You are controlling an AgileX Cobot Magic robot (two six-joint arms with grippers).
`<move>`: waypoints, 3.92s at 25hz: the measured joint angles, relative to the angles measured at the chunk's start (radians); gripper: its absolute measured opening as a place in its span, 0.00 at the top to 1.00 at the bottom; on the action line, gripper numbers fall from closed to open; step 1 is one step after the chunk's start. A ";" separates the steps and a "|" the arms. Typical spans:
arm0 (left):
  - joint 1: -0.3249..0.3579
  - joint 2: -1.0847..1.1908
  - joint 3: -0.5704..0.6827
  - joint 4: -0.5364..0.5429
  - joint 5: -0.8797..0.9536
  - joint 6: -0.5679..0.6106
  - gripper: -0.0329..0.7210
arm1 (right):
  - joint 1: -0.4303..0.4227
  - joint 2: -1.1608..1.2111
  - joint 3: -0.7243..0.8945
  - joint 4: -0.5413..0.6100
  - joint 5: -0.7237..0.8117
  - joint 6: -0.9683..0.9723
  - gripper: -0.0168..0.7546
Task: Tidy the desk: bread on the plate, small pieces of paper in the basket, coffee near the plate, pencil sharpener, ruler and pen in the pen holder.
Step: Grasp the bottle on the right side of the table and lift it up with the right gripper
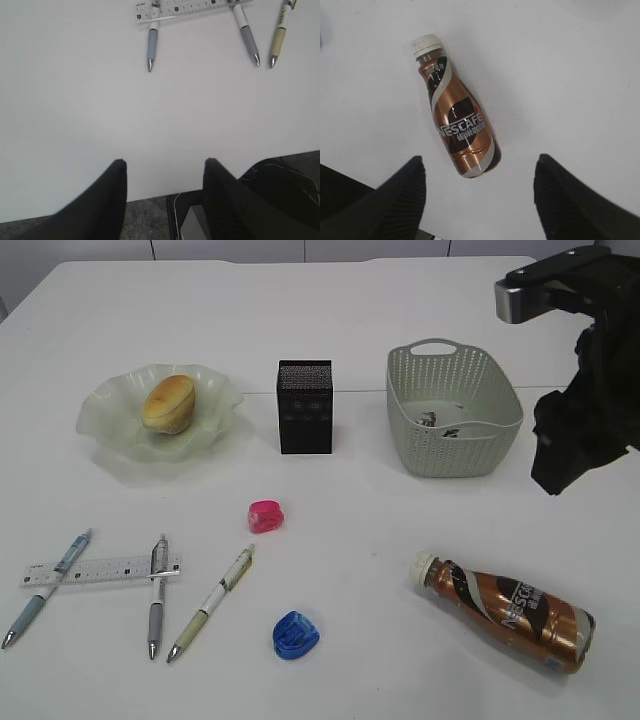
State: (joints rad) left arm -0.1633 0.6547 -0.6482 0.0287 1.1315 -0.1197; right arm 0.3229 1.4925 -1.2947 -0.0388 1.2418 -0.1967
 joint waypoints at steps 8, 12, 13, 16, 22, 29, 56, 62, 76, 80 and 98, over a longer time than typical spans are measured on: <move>0.000 0.000 0.000 0.000 0.002 0.000 0.48 | 0.000 -0.002 0.040 0.004 -0.003 0.008 0.23; 0.000 0.000 0.000 0.000 0.002 0.000 0.48 | 0.000 -0.002 0.040 0.004 -0.006 0.010 0.23; 0.000 0.000 0.000 0.000 0.002 0.000 0.48 | 0.000 -0.002 0.040 0.004 -0.006 0.003 0.23; 0.000 0.000 0.000 0.000 0.002 0.000 0.48 | 0.000 -0.002 0.040 0.004 -0.006 -0.126 0.23; 0.000 0.000 0.000 0.000 0.002 0.000 0.48 | 0.000 0.065 0.040 0.004 -0.008 -0.279 0.23; 0.000 0.000 0.000 0.000 0.002 0.000 0.48 | 0.000 0.128 0.052 0.011 -0.018 -0.391 0.23; 0.000 0.000 0.000 0.004 -0.002 0.000 0.48 | 0.000 0.128 0.210 0.049 -0.025 -0.379 0.23; 0.000 0.000 0.000 0.007 -0.004 0.000 0.48 | 0.000 0.154 0.210 0.050 -0.026 -0.378 0.23; 0.000 0.000 0.000 0.007 -0.007 0.000 0.48 | 0.000 0.230 0.210 -0.032 -0.111 -0.290 0.18; 0.000 0.000 0.000 0.009 -0.007 0.000 0.48 | 0.000 0.230 0.210 -0.032 -0.121 -0.288 0.24; 0.000 0.000 0.000 0.013 -0.007 0.000 0.48 | 0.000 0.283 0.210 -0.047 -0.169 -0.194 0.20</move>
State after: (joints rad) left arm -0.1633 0.6547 -0.6482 0.0421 1.1241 -0.1197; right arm 0.3229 1.7750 -1.0845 -0.0859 1.0726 -0.3908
